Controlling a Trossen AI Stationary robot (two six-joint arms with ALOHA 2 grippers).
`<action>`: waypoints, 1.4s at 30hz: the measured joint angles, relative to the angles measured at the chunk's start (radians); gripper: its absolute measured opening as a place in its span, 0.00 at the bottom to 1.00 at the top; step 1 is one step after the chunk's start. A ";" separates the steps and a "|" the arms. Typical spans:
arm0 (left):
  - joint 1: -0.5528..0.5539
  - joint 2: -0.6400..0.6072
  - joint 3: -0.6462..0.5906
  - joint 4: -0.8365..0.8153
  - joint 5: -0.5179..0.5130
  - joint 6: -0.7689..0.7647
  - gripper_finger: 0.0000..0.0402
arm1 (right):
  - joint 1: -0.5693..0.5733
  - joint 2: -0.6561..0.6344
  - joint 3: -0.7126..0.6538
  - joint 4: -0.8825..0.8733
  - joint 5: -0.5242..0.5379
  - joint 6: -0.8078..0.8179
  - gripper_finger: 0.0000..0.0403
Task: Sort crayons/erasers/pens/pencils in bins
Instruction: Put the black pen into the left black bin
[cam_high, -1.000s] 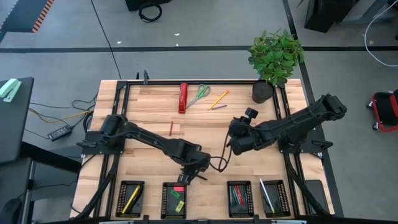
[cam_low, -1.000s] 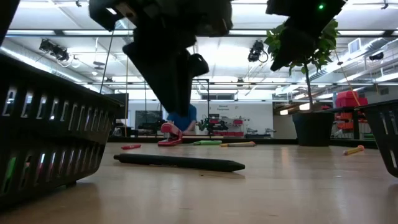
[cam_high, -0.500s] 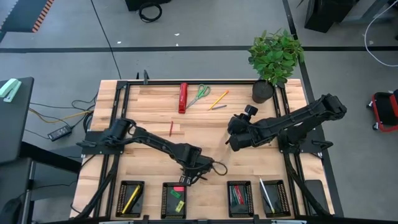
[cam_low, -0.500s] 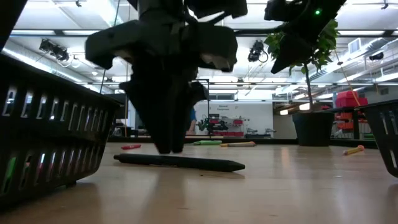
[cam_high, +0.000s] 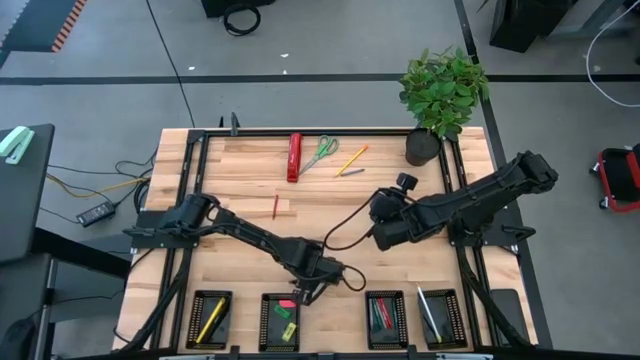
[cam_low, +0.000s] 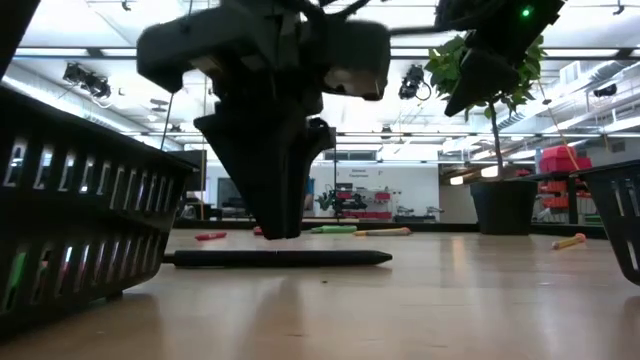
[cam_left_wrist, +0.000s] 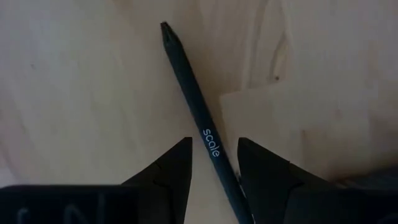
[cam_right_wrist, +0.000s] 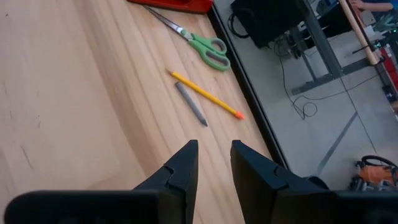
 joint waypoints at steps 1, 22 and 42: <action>0.004 0.003 -0.002 -0.004 0.000 -0.008 0.34 | 0.000 0.000 0.000 -0.007 -0.001 0.008 0.25; 0.054 0.069 0.000 -0.008 -0.027 0.003 0.28 | 0.000 0.000 0.000 -0.041 0.011 0.026 0.25; 0.126 0.066 -0.002 0.062 -0.072 0.107 0.09 | 0.000 0.000 0.000 -0.161 0.118 0.081 0.25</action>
